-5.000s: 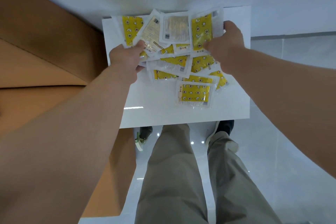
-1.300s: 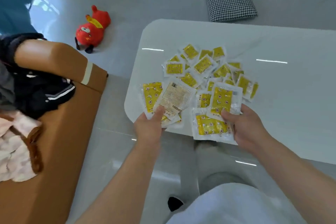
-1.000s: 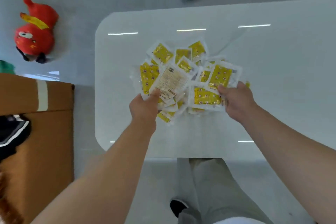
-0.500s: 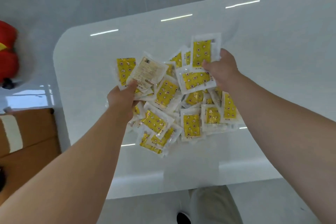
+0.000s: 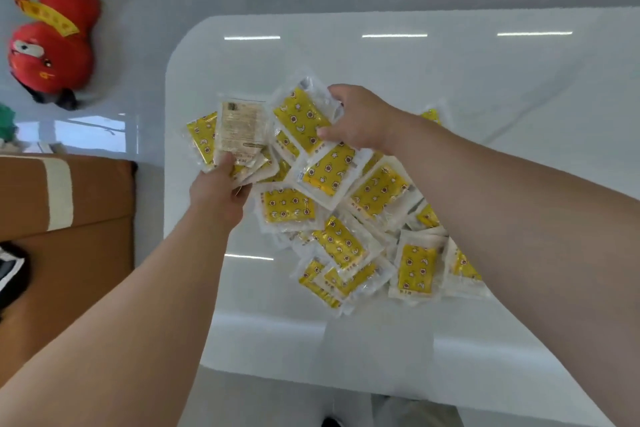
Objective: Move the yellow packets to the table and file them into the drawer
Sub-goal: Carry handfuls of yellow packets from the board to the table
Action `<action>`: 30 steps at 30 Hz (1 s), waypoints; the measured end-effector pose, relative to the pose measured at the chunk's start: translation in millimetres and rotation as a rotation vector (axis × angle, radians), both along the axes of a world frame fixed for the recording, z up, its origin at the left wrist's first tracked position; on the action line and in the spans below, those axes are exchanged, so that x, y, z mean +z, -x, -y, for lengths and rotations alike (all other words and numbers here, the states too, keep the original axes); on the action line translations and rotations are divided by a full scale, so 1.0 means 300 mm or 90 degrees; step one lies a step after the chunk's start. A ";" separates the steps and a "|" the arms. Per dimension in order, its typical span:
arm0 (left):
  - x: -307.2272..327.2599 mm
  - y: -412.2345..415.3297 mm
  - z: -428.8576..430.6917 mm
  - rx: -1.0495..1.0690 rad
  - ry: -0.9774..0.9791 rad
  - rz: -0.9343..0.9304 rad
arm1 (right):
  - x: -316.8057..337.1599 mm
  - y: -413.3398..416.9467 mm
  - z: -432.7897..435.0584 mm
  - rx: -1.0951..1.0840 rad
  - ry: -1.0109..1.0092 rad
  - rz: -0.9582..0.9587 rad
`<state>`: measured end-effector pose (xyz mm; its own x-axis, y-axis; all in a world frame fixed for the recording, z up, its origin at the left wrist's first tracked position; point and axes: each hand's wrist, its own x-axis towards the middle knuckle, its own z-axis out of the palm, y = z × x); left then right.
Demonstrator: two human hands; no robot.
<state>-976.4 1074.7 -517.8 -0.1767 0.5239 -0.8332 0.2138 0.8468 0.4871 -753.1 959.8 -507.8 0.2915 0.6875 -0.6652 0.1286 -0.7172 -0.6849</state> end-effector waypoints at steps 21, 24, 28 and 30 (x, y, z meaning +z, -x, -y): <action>0.099 0.323 0.116 -0.427 -0.044 -0.356 | 0.067 0.490 0.058 0.325 0.205 0.500; 0.248 0.475 0.204 -0.385 -0.040 -0.302 | 0.208 0.623 0.058 0.328 0.194 0.456; 0.464 0.744 0.354 -0.319 -0.055 -0.224 | 0.436 0.885 0.081 0.318 0.154 0.390; 0.578 0.894 0.434 -0.312 -0.075 -0.200 | 0.546 1.046 0.104 0.308 0.141 0.351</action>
